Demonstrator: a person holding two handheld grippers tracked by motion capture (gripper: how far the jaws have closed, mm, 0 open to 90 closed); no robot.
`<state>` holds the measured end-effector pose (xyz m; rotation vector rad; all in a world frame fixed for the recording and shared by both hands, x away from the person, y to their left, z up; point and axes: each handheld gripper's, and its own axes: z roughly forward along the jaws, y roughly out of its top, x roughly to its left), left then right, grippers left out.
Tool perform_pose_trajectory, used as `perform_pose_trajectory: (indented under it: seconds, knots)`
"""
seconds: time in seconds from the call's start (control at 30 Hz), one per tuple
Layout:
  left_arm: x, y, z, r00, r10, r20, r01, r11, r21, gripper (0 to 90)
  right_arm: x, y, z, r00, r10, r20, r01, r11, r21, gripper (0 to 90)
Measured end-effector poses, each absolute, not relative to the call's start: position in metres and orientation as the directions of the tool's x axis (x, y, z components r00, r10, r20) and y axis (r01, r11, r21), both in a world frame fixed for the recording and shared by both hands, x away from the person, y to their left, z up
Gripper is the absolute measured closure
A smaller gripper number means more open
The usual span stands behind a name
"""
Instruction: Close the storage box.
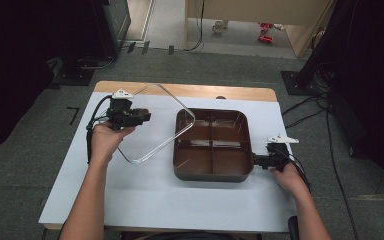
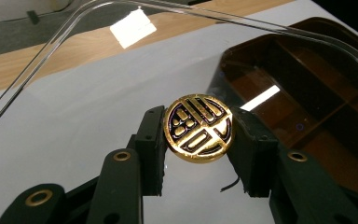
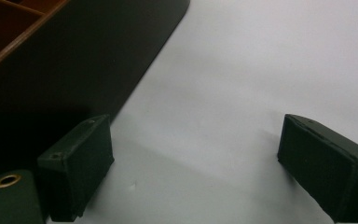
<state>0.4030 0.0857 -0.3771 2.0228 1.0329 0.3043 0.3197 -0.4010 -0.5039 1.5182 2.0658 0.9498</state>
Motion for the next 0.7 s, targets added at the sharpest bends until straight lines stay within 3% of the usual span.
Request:
perform_pose_trajectory:
  seconds: [0.7]
  knots:
    - [0.398,0.006,-0.387,0.794,0.594,-0.129,0.453,-0.438,0.776,59.4,0.319,-0.399,-0.504,-0.316,0.948,0.048,0.665,0.185,0.723,12.0]
